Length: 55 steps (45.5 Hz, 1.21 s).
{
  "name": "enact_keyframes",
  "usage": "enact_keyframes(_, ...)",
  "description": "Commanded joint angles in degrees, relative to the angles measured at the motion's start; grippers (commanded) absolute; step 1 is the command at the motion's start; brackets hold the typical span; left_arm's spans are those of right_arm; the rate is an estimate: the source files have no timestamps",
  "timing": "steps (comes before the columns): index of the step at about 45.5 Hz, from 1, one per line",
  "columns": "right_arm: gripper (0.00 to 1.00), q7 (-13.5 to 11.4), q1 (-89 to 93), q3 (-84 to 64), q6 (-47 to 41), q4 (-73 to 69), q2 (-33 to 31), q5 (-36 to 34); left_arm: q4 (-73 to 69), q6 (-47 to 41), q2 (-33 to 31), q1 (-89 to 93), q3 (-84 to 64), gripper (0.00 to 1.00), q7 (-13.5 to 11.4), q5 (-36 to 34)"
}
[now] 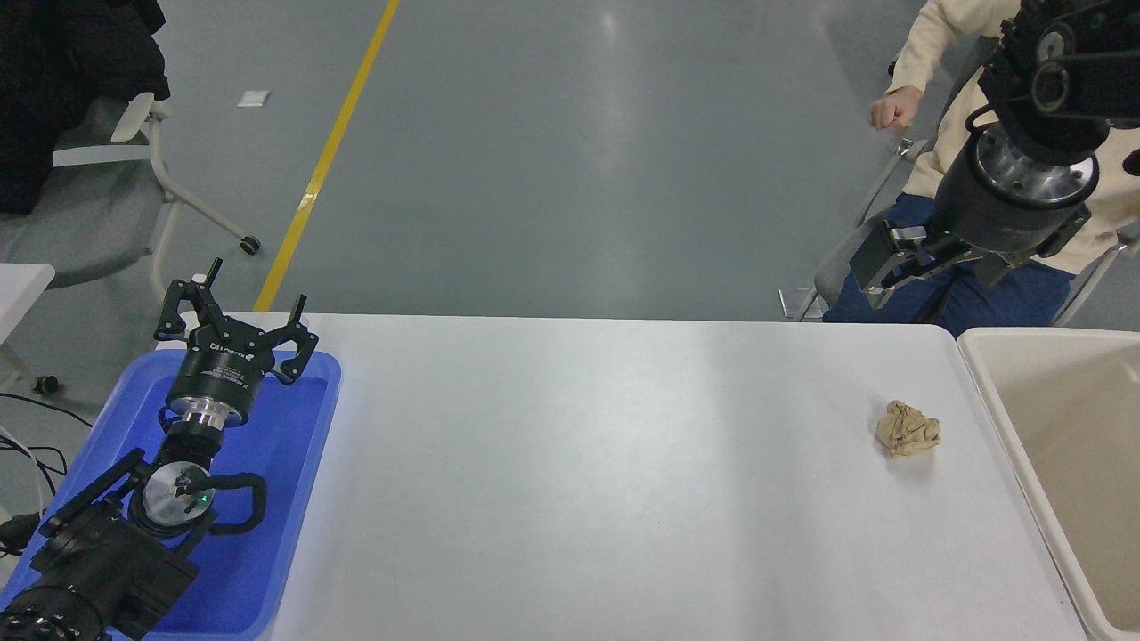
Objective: Pick up paper ball place in dustbin
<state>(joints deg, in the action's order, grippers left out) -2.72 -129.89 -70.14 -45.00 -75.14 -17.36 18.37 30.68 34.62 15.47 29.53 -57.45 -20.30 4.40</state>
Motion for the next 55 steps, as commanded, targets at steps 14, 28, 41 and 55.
enact_keyframes(14, 1.0, 0.0, 0.6, 1.2, 0.0, 0.0, 0.0, 0.0, 0.0, 0.0, 0.0, 0.0, -0.1, 1.0, 0.0, 0.0)
enact_keyframes(28, 1.0, 0.0, 0.0, 1.2, 0.0, 0.0, -0.4, 0.0, 0.0, 0.0, 0.0, 0.0, 0.0, 1.0, 0.0, 0.0)
enact_keyframes(41, 1.0, 0.0, 0.0, 1.2, 0.0, 0.0, -0.5, 0.0, 0.0, 0.0, 0.0, 0.0, 0.0, 1.0, 0.0, 0.0)
enact_keyframes(55, 1.0, 0.0, 0.3, 2.5, 0.0, 0.1, -0.5, 0.0, 0.0, -0.2, 0.0, 0.0, 0.1, 1.0, 0.0, 0.0)
